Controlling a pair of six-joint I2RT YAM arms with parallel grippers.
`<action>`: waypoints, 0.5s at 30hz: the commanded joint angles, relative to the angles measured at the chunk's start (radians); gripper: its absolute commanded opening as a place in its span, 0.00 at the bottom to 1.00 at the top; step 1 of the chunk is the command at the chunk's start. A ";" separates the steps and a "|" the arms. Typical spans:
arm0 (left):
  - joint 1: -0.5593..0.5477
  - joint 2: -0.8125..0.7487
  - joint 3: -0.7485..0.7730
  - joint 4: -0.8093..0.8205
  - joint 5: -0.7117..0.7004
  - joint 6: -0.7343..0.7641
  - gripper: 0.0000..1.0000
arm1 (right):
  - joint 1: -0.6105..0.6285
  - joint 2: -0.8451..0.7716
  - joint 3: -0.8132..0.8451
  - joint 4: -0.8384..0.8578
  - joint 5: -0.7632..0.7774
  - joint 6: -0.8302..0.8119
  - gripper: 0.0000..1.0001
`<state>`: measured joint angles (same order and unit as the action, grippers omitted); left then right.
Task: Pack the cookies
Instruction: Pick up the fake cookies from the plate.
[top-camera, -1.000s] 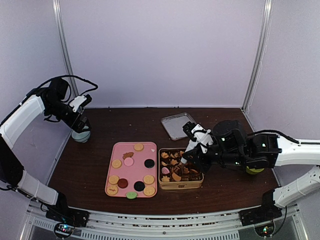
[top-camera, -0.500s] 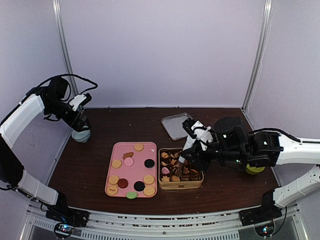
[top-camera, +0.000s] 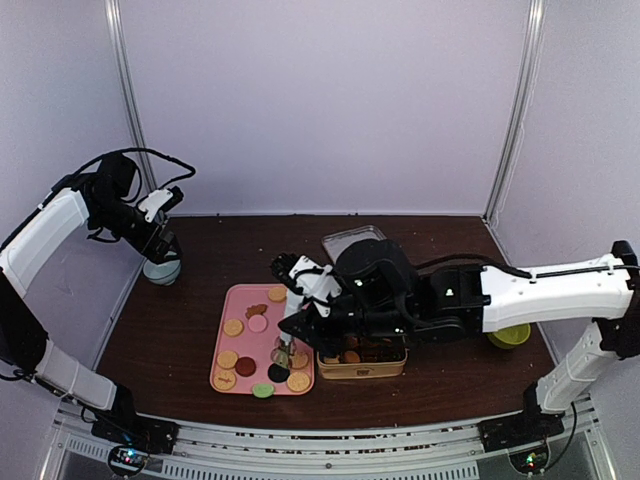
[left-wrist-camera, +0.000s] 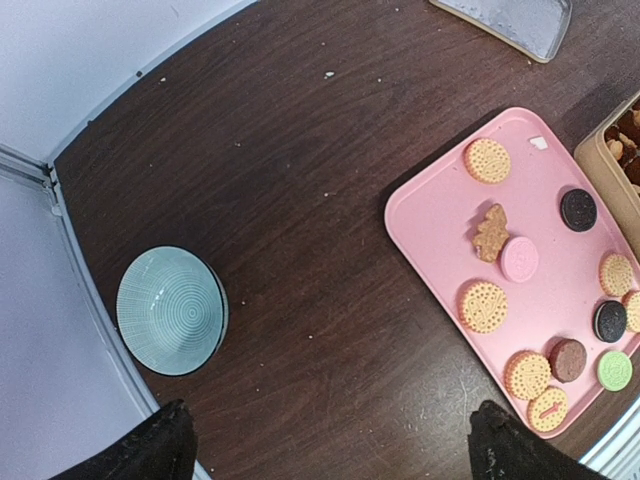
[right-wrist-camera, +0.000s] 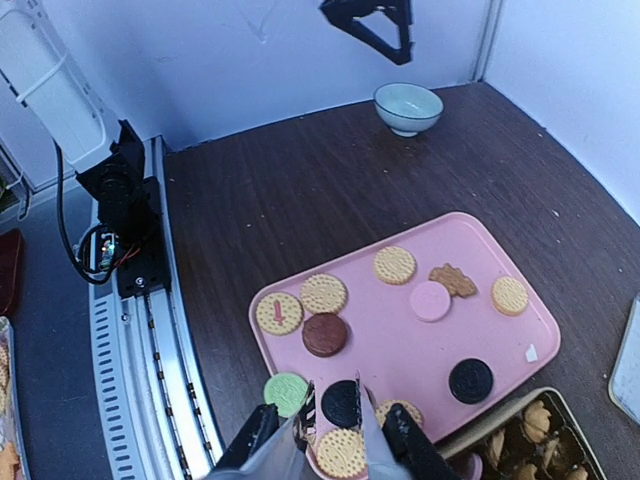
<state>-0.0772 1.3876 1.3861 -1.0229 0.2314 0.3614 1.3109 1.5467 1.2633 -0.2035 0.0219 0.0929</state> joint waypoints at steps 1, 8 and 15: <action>0.008 -0.009 0.010 -0.005 0.004 0.010 0.98 | 0.047 0.080 0.120 0.043 -0.041 -0.076 0.35; 0.008 -0.013 0.000 -0.005 -0.003 0.016 0.98 | 0.084 0.195 0.208 0.003 -0.079 -0.120 0.36; 0.008 -0.010 0.001 -0.006 -0.007 0.017 0.98 | 0.096 0.244 0.220 -0.018 -0.065 -0.157 0.39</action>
<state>-0.0772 1.3876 1.3861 -1.0237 0.2264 0.3683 1.4014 1.7733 1.4475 -0.2214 -0.0490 -0.0292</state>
